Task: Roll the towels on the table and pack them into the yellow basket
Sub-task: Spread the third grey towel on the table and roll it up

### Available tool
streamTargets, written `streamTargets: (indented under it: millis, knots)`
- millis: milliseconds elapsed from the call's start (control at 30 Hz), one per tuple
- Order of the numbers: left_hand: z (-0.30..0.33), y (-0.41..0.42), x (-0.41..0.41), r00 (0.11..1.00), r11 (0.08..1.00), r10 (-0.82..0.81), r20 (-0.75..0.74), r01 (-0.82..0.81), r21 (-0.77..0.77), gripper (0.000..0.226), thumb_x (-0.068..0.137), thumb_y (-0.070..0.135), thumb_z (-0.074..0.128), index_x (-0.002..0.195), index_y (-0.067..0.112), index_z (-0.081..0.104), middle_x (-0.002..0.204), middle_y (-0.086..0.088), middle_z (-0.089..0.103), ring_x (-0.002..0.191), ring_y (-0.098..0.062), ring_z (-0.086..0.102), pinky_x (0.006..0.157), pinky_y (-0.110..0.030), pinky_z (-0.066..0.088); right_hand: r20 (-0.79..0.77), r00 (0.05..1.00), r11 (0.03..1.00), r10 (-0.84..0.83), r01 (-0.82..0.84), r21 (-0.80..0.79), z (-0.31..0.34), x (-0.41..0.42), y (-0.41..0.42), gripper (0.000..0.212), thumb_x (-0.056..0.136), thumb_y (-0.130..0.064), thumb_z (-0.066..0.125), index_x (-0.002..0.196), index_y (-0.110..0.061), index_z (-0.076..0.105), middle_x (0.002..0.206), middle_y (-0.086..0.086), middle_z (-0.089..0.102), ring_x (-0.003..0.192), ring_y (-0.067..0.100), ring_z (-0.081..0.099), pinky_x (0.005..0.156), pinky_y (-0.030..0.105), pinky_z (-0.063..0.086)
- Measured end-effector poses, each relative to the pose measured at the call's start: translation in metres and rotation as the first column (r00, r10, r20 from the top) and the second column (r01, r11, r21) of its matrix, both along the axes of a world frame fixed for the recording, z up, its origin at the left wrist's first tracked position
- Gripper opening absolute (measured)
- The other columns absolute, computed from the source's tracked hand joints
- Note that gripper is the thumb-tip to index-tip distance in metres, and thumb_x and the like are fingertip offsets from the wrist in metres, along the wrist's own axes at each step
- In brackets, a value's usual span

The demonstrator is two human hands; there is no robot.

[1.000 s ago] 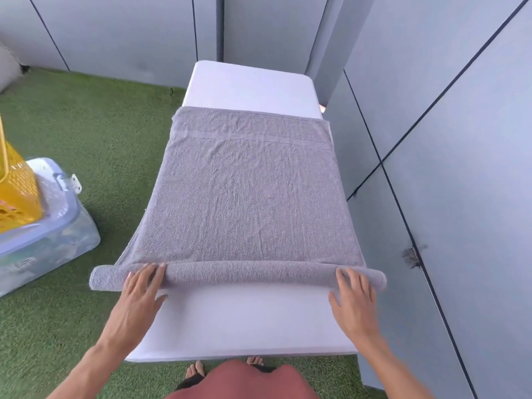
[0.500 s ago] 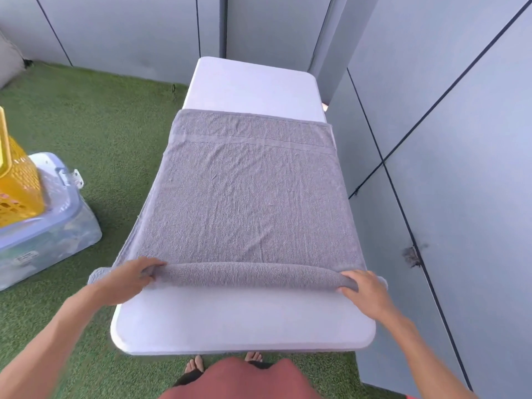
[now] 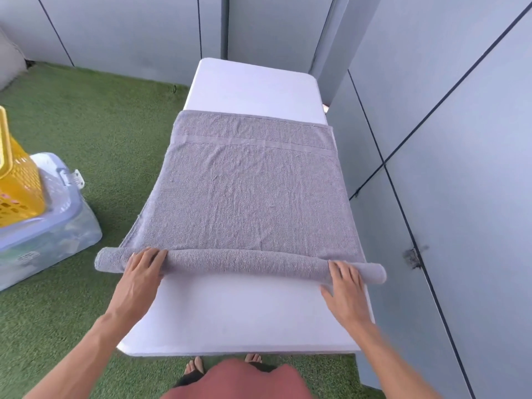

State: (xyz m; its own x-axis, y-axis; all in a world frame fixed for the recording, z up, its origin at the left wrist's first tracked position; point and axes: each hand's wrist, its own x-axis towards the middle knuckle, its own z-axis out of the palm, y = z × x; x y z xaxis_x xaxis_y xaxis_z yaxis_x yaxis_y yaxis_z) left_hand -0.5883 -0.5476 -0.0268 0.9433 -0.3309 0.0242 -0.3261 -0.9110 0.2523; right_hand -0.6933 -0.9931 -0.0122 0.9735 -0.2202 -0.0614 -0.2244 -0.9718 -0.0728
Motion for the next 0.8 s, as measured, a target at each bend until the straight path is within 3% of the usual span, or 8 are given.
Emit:
streamTargets:
  millis: [100, 233, 367, 433, 533, 600, 700, 800]
  knots:
    - [0.000, 0.001, 0.015, 0.997, 0.999, 0.009, -0.078, -0.012, -0.039, 0.048, 0.073, -0.007, 0.072, 0.119, 0.001, 0.059, 0.108, -0.013, 0.059, 0.100, -0.038, 0.054, 0.088, -0.051, 0.048, -0.073, 0.997, 0.995, -0.022, 0.029, 0.095, 0.014, 0.016, -0.009, 0.044, 0.081, -0.009, 0.067, 0.123, -0.007, 0.057, 0.118, 0.005, 0.059, 0.117, 0.028, 0.051, 0.104, 0.037, 0.034]
    - [0.006, 0.009, 0.018, 0.950, 0.998, 0.024, -0.311, -0.040, -0.043, 0.044, 0.087, 0.001, 0.061, 0.130, 0.007, 0.055, 0.119, -0.009, 0.058, 0.114, -0.031, 0.051, 0.100, -0.041, 0.039, -0.291, 0.956, 0.971, 0.048, 0.023, 0.237, 0.028, 0.010, -0.026, 0.034, 0.090, -0.019, 0.061, 0.123, -0.011, 0.056, 0.120, 0.003, 0.057, 0.117, 0.023, 0.050, 0.099, 0.033, 0.037]
    - [0.024, 0.022, 0.031, 0.805, 0.974, 0.015, -0.593, -0.147, -0.174, 0.046, 0.089, -0.003, 0.057, 0.129, 0.019, 0.056, 0.121, -0.005, 0.060, 0.110, -0.023, 0.055, 0.096, -0.033, 0.041, -0.459, 0.888, 0.719, -0.030, 0.338, 0.607, 0.042, 0.012, -0.038, 0.047, 0.087, -0.009, 0.061, 0.127, -0.030, 0.051, 0.123, -0.012, 0.052, 0.111, 0.010, 0.053, 0.083, 0.024, 0.044]
    - [0.032, 0.019, 0.037, 0.817, 0.921, 0.061, -0.573, -0.268, -0.284, 0.046, 0.083, -0.007, 0.063, 0.119, 0.023, 0.061, 0.116, -0.004, 0.064, 0.106, -0.022, 0.058, 0.093, -0.033, 0.043, -0.350, 0.922, 0.640, -0.166, 0.371, 0.673, 0.040, 0.019, -0.034, 0.049, 0.083, 0.000, 0.059, 0.119, -0.033, 0.055, 0.116, -0.008, 0.054, 0.104, 0.010, 0.055, 0.077, 0.028, 0.047]
    - [0.036, 0.007, 0.025, 0.945, 0.922, 0.210, -0.249, -0.276, -0.270, 0.032, 0.079, -0.003, 0.069, 0.098, 0.022, 0.066, 0.103, -0.006, 0.060, 0.099, -0.031, 0.056, 0.089, -0.044, 0.044, 0.057, 0.969, 0.903, -0.239, 0.201, 0.380, 0.027, 0.017, -0.020, 0.028, 0.081, -0.006, 0.066, 0.096, -0.030, 0.065, 0.103, -0.006, 0.056, 0.102, 0.020, 0.051, 0.087, 0.038, 0.041]
    - [0.031, -0.001, 0.003, 0.981, 0.970, 0.192, -0.013, -0.192, -0.148, 0.023, 0.083, 0.003, 0.067, 0.104, 0.013, 0.067, 0.104, -0.008, 0.060, 0.098, -0.033, 0.054, 0.085, -0.047, 0.044, 0.197, 0.971, 0.984, -0.136, 0.109, 0.139, 0.019, 0.006, -0.009, 0.011, 0.087, -0.017, 0.064, 0.094, -0.025, 0.069, 0.100, -0.005, 0.058, 0.099, 0.023, 0.050, 0.084, 0.041, 0.040]
    - [0.009, -0.001, -0.025, 0.995, 0.994, 0.098, 0.036, -0.096, -0.060, 0.044, 0.082, 0.007, 0.069, 0.124, 0.001, 0.057, 0.119, -0.014, 0.056, 0.109, -0.038, 0.053, 0.094, -0.054, 0.045, 0.164, 0.986, 0.998, -0.037, 0.027, 0.062, 0.007, -0.011, -0.003, 0.033, 0.084, -0.029, 0.071, 0.114, -0.017, 0.063, 0.113, -0.002, 0.057, 0.110, 0.023, 0.050, 0.092, 0.038, 0.035]
    - [-0.004, 0.005, -0.020, 0.999, 0.998, 0.031, -0.026, -0.032, -0.046, 0.060, 0.077, 0.004, 0.074, 0.132, -0.002, 0.050, 0.128, -0.018, 0.052, 0.121, -0.039, 0.046, 0.105, -0.058, 0.036, 0.083, 0.996, 0.999, 0.011, -0.014, 0.033, 0.002, -0.007, -0.009, 0.056, 0.073, -0.021, 0.079, 0.124, -0.012, 0.058, 0.120, 0.003, 0.055, 0.113, 0.028, 0.051, 0.098, 0.036, 0.031]
